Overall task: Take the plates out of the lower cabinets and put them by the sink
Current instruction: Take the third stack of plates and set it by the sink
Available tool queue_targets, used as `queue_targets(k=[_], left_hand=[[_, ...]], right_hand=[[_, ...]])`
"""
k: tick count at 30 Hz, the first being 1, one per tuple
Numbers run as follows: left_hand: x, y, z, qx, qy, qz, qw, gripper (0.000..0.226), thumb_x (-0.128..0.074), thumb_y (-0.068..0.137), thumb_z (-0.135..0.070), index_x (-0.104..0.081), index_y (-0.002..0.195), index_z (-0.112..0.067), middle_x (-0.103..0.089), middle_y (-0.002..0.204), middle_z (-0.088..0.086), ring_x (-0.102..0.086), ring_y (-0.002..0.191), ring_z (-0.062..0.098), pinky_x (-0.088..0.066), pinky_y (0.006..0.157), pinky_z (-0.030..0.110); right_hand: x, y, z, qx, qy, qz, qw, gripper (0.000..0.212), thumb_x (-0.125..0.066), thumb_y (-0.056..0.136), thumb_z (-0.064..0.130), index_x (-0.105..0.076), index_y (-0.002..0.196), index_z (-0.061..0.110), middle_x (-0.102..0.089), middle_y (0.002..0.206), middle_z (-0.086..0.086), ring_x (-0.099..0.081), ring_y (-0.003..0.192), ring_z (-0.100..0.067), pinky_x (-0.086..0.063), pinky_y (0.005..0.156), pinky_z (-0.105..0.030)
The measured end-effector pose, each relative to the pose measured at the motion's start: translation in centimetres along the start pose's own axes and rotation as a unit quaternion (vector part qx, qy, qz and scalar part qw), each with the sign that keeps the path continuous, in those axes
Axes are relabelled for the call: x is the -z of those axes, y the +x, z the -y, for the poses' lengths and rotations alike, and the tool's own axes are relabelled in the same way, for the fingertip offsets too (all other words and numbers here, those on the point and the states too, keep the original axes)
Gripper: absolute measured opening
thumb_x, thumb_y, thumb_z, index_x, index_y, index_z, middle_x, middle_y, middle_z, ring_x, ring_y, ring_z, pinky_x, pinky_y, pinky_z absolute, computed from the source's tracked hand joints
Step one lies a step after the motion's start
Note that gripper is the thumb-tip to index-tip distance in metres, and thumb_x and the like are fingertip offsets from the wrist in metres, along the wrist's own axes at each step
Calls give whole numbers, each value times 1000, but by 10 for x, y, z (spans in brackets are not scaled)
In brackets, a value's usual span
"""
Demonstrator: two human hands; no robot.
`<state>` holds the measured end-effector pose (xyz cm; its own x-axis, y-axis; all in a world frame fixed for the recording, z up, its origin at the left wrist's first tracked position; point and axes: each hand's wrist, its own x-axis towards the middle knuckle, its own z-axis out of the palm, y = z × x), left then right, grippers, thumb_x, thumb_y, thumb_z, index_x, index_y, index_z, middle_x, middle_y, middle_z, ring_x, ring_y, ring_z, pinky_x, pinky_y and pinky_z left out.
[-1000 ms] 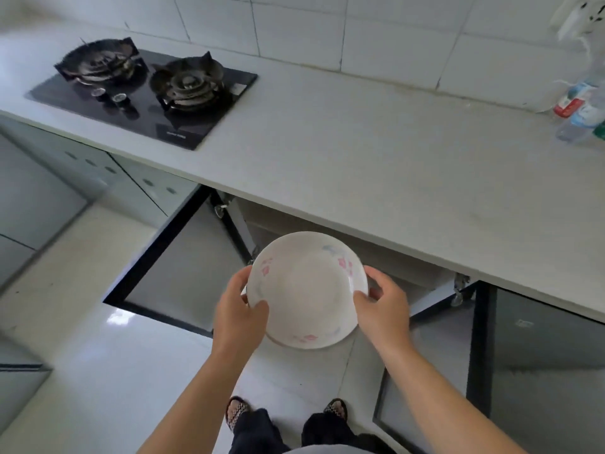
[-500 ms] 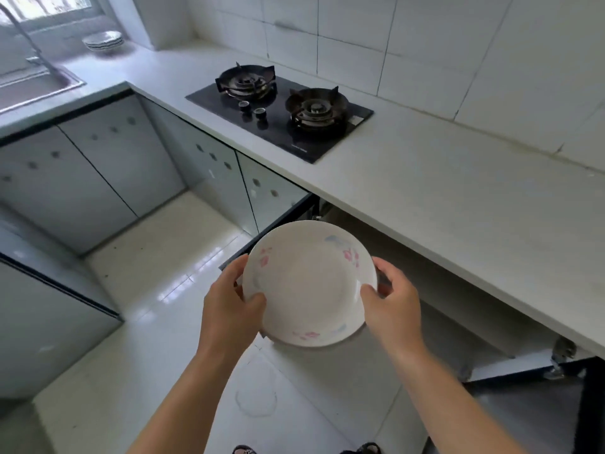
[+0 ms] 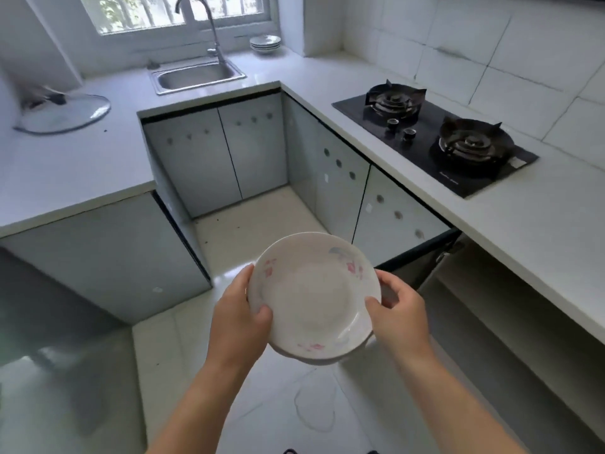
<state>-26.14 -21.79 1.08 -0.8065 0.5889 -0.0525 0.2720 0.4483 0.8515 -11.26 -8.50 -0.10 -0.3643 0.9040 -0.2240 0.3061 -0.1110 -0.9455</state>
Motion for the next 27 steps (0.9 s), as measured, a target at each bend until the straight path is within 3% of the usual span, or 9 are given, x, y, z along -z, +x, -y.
queue_targets(k=[3,6,9,11,13,16,19,23,27], left_hand=[[23,9,18,30,-4,-38,999,59,-53,75,6,-53,123,-28,-58,94,-24,-60,84,5,-42,57,7],[43,20,32,56,-9,-65,996,61,-52,75,7,-52,125,-28,-59,93,-24,-60,83,2,-42,56,3],[59,40,43,77,-10,-84,993,62,-52,75,7,-50,129,-25,-63,103,-15,-62,94,11,-43,67,9],[69,60,50,88,-5,-101,991,61,-53,75,6,-51,128,-23,-63,105,-12,-61,96,13,-44,73,16],[79,85,54,98,-6,-112,989,59,-54,75,6,-52,126,-22,-62,101,-16,-60,96,10,-43,72,15],[89,133,52,101,-5,-124,987,57,-54,75,9,-53,124,-21,-58,94,-22,-58,91,6,-40,68,8],[91,193,46,101,5,-126,987,58,-55,75,9,-53,127,-18,-58,94,-19,-58,92,11,-41,73,15],[91,271,31,100,12,-126,987,58,-55,74,8,-53,126,-19,-59,93,-20,-62,93,16,-47,79,24],[100,331,24,105,-6,-143,984,58,-54,74,6,-55,123,-25,-56,90,-30,-63,90,15,-52,78,32]], right_hand=[[-36,7,10,-11,-11,35,999,40,-55,80,-2,-61,110,23,-67,93,2,-65,73,-11,-56,52,-27],[-67,19,18,-17,-17,74,997,40,-55,79,-4,-62,107,24,-70,84,-4,-65,67,-13,-52,53,-21],[-99,36,27,-30,-24,106,994,42,-56,79,-1,-62,109,27,-71,79,-7,-67,69,-22,-52,55,-27],[-120,51,34,-32,-29,126,991,43,-55,79,0,-61,110,29,-71,75,-9,-66,67,-20,-51,52,-23],[-141,70,42,-34,-23,143,989,42,-56,80,0,-61,109,30,-71,76,-8,-65,66,-18,-51,49,-19],[-173,109,57,-40,-13,159,986,43,-57,79,0,-62,112,27,-71,77,-7,-67,70,-21,-56,58,-29],[-199,157,77,-44,-8,158,986,43,-59,79,-1,-62,113,25,-70,78,-9,-65,68,-21,-56,64,-36],[-226,223,106,-37,-6,164,986,43,-57,79,-2,-62,114,23,-70,79,-16,-61,64,-22,-52,56,-31],[-261,278,131,-17,-12,179,984,44,-56,78,-2,-62,114,22,-71,79,-6,-65,69,-22,-54,58,-30]])
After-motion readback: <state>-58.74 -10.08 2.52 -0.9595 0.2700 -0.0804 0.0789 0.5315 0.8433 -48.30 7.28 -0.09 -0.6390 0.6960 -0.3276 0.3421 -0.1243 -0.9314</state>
